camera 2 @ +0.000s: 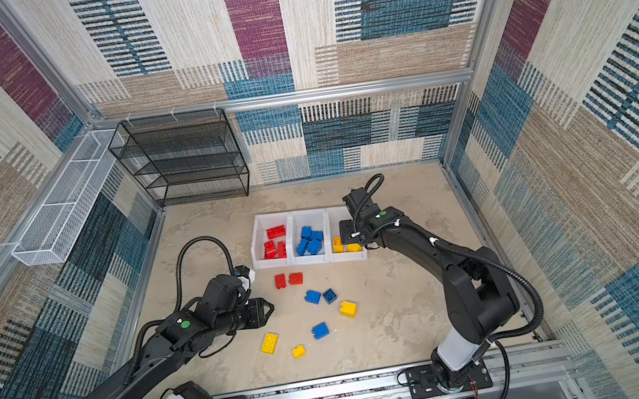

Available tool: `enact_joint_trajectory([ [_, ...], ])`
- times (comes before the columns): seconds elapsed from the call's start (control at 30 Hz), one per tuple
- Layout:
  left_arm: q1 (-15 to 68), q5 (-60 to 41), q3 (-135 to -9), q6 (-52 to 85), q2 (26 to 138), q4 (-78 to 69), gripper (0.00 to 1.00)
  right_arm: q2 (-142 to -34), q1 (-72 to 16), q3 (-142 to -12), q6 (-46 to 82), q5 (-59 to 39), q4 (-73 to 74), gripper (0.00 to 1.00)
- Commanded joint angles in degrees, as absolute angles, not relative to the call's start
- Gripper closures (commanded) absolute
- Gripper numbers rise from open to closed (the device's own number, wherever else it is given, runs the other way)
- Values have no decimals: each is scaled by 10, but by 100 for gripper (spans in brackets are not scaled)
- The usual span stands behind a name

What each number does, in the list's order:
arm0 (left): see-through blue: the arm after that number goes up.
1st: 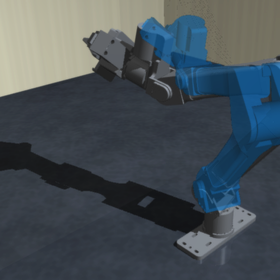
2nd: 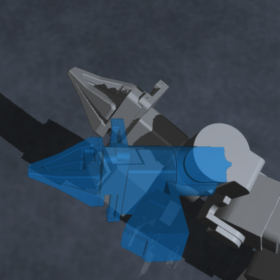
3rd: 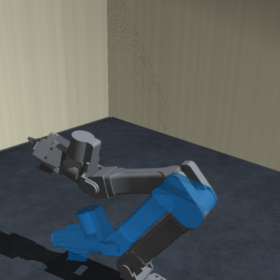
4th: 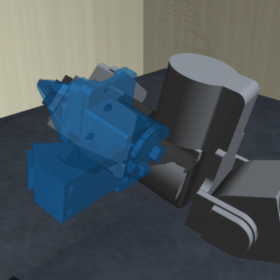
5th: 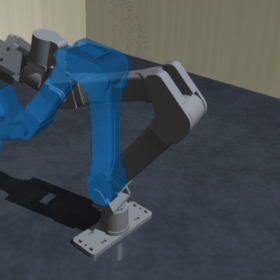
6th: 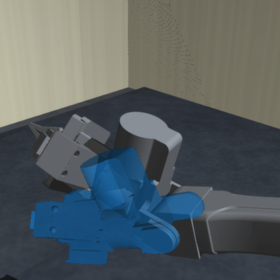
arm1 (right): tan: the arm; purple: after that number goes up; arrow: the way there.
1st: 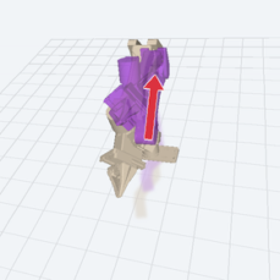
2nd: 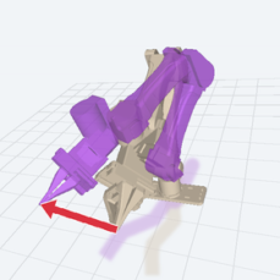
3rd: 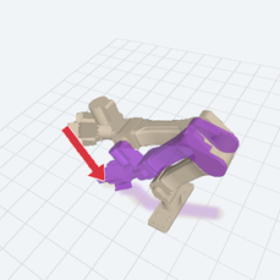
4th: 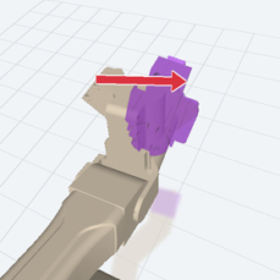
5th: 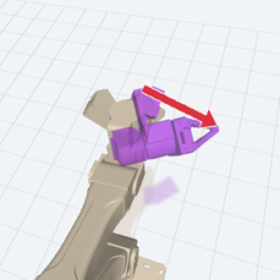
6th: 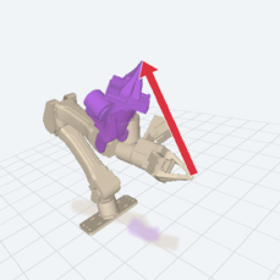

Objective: Sort the legos into containers by color
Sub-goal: 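Lower the left gripper onto the yellow 2x3 brick and grasp it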

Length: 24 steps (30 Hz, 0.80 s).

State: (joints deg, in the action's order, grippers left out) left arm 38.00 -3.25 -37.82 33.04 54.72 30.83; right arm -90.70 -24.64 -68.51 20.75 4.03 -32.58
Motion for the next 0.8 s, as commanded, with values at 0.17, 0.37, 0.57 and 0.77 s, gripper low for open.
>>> enact_joint_trajectory([
  [0.17, 391, 15, -355, 371, 522, 383, 54, -856, -247, -627, 228, 12, -315, 29],
  [0.37, 414, 16, -339, 388, 534, 395, 54, -825, -248, -592, 236, 3, -305, 28],
  [0.57, 461, 34, -338, 405, 570, 396, 52, -815, -248, -573, 238, -4, -298, 28],
  [0.77, 481, 43, -336, 407, 598, 392, 47, -808, -248, -565, 237, -5, -295, 28],
])
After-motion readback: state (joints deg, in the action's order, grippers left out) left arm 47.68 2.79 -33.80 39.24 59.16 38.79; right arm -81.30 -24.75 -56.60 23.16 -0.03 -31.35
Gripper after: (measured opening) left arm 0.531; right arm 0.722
